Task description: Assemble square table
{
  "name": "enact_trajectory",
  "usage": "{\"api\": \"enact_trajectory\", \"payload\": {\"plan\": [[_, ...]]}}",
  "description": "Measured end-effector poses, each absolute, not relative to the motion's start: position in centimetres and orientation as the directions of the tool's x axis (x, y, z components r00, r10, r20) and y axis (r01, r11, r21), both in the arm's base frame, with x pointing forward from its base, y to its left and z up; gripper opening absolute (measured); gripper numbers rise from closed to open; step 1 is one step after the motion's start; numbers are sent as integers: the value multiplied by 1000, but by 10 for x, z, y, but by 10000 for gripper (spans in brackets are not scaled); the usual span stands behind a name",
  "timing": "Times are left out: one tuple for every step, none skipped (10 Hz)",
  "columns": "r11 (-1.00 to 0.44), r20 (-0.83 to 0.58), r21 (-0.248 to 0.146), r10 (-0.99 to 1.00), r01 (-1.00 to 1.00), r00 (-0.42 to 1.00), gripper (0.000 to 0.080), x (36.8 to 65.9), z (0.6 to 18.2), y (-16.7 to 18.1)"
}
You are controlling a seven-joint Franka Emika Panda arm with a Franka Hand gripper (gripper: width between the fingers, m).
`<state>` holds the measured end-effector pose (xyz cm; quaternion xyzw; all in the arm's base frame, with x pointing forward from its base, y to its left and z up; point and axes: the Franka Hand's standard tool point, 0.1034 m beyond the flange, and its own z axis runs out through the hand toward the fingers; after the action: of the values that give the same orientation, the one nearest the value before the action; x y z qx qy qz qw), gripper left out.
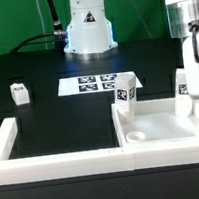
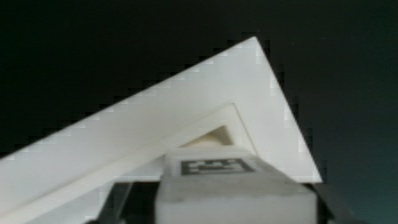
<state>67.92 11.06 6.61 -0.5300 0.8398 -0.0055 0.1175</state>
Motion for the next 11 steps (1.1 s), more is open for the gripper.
{"api": "enact_trajectory", "payload": {"plan": [[329, -163, -156, -938, -931, -305, 291, 679, 66, 111], [109, -98, -191, -991, -975, -91, 343, 682, 68, 111], [-178, -31, -221, -981, -959, 189, 536, 688, 73, 109], [-279, -8, -222, -958, -934, 287, 613, 688, 73, 109], [-354, 11, -221, -932, -909, 361, 613, 688, 73, 108], [-441, 33, -218, -895, -871, 445, 642, 688, 73, 108], [-509, 53, -213, -859, -834, 510, 648, 688, 73, 107], [-609, 82, -197, -791, -768, 606, 648, 688, 72, 106], [-767, 121, -151, -641, -624, 758, 648, 686, 71, 107], [-852, 135, -125, -522, -508, 842, 649, 686, 73, 109], [-897, 148, -116, -439, -425, 886, 649, 685, 75, 110]]}}
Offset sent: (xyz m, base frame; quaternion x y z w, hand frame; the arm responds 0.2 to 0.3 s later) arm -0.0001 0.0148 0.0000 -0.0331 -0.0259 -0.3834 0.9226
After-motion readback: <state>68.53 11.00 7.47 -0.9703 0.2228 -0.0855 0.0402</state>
